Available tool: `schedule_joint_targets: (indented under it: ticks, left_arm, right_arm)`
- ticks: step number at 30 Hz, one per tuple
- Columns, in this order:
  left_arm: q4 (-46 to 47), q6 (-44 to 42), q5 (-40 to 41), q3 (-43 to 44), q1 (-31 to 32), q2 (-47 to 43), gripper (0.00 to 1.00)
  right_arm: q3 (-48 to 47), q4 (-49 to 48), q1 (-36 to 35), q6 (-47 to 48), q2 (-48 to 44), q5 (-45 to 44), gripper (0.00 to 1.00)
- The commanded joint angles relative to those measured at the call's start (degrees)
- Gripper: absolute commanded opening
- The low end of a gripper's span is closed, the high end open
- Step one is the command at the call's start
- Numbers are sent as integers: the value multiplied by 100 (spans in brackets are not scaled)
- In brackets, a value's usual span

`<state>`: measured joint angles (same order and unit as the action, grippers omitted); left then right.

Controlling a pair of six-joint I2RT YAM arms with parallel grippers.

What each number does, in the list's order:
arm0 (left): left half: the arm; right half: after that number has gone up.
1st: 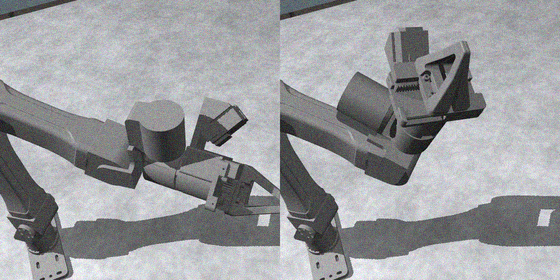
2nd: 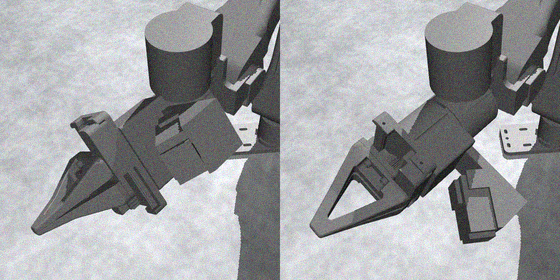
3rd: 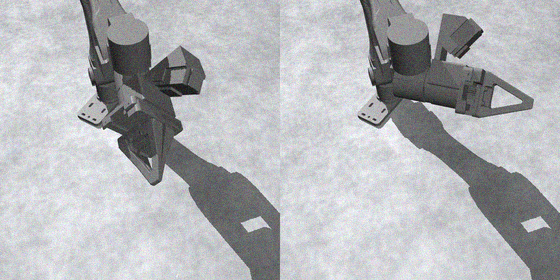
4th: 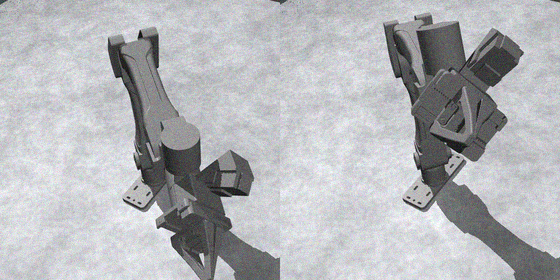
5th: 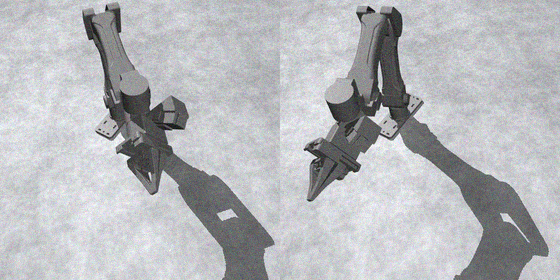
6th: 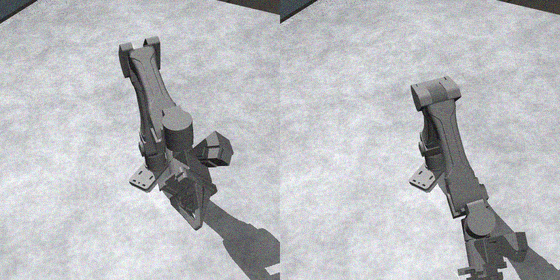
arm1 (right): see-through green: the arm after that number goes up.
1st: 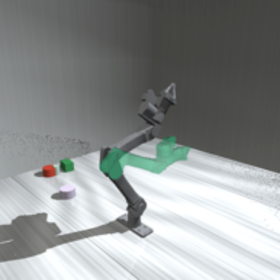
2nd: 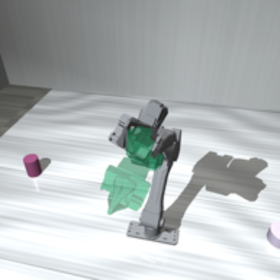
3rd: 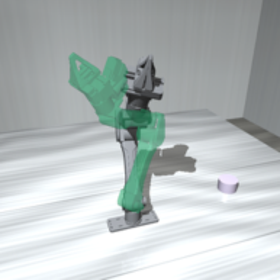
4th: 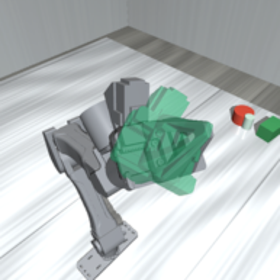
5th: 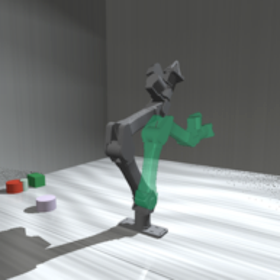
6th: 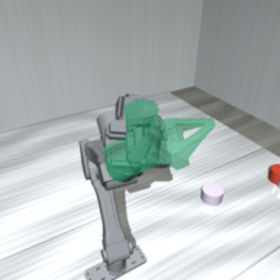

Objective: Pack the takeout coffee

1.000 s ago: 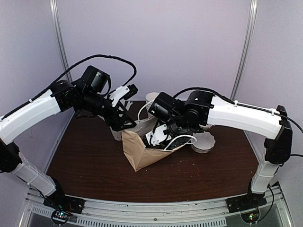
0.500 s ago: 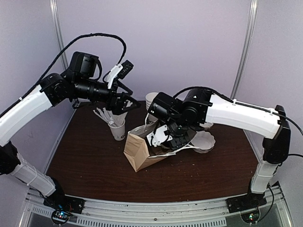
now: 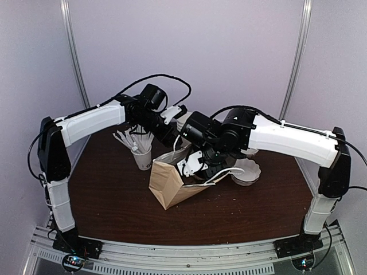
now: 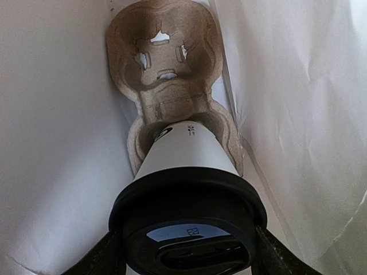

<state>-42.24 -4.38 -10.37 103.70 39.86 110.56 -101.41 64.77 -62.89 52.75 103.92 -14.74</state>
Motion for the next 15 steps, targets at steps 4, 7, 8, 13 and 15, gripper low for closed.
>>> schedule_joint_targets:
  ticks: [4,7,8,13,15]
  left_arm:
    - [267,-230,-769,418,46,753,85]
    - [255,-419,-1147,372,117,925,84]
    - [271,-471,-1316,313,149,923,84]
    - [401,-485,-1798,147,324,856,83]
    - [439,-457,-2009,100,346,818,83]
  right_arm:
    - [-130,11,2,23,-43,287,52]
    - [-235,154,1,-7,37,331,52]
    - [-262,173,-11,-19,50,339,52]
    - [-381,394,-44,30,55,412,52]
    - [-487,619,-46,58,84,533,52]
